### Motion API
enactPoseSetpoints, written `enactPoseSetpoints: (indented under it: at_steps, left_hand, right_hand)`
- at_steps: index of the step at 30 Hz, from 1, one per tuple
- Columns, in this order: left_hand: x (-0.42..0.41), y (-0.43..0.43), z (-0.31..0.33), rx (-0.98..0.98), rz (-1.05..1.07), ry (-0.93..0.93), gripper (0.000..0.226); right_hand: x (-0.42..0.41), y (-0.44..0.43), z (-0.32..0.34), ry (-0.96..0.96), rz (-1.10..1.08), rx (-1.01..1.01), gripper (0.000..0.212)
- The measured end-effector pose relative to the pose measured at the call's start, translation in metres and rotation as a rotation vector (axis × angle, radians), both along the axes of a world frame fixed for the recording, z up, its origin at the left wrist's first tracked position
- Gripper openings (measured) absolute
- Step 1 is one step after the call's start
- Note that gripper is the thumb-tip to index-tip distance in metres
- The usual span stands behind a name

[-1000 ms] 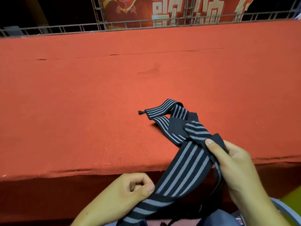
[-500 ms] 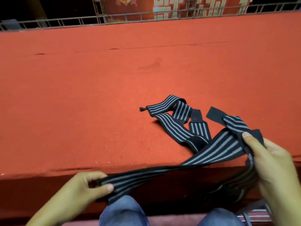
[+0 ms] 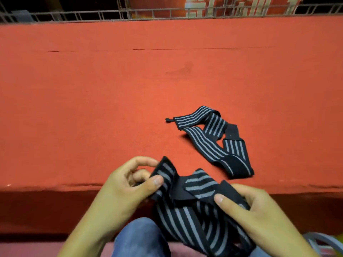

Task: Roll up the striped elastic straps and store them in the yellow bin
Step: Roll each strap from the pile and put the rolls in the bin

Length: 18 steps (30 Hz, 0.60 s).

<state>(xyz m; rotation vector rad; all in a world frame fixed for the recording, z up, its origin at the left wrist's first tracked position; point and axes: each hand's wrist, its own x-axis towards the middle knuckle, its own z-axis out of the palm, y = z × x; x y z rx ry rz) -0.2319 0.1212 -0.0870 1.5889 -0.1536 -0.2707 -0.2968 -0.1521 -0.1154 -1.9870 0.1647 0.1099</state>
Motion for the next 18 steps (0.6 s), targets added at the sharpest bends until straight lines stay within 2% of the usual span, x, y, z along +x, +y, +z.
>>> enactPoseSetpoints:
  at_steps: [2, 5, 6, 8, 11, 13, 16, 17, 18]
  left_hand:
    - [-0.004, 0.0, 0.008, 0.065, -0.041, -0.095, 0.023]
    - [-0.009, 0.001, 0.015, 0.005, -0.025, -0.106, 0.025]
    - [-0.01, 0.0, 0.016, -0.023, -0.015, -0.099, 0.024]
    - [-0.01, -0.002, 0.013, -0.099, -0.009, -0.052, 0.028]
    - [-0.009, -0.006, 0.006, -0.229, -0.005, 0.029, 0.058]
    - [-0.007, -0.01, 0.002, -0.243, 0.054, 0.036, 0.049]
    - [-0.003, -0.01, -0.003, -0.032, 0.216, -0.062, 0.014]
    - [-0.003, -0.01, -0.005, 0.058, 0.235, -0.11, 0.01]
    - [-0.004, -0.012, -0.006, 0.134, 0.226, -0.155, 0.016]
  right_hand:
    - [-0.001, -0.002, 0.005, 0.095, 0.08, 0.01, 0.059]
    - [-0.002, -0.007, 0.018, 0.239, 0.242, 0.054, 0.026]
    - [-0.002, -0.006, 0.022, 0.269, 0.271, 0.048, 0.022]
    - [-0.004, -0.003, 0.019, 0.283, 0.253, 0.008, 0.027]
    - [-0.004, 0.003, 0.006, 0.254, 0.104, -0.027, 0.046]
    - [-0.005, 0.004, 0.003, 0.229, 0.011, -0.018, 0.041]
    - [-0.007, 0.005, 0.005, 0.165, -0.061, 0.085, 0.04]
    - [-0.008, 0.005, 0.006, 0.161, -0.081, 0.152, 0.041]
    - [-0.008, 0.006, 0.008, 0.165, -0.099, 0.221, 0.042]
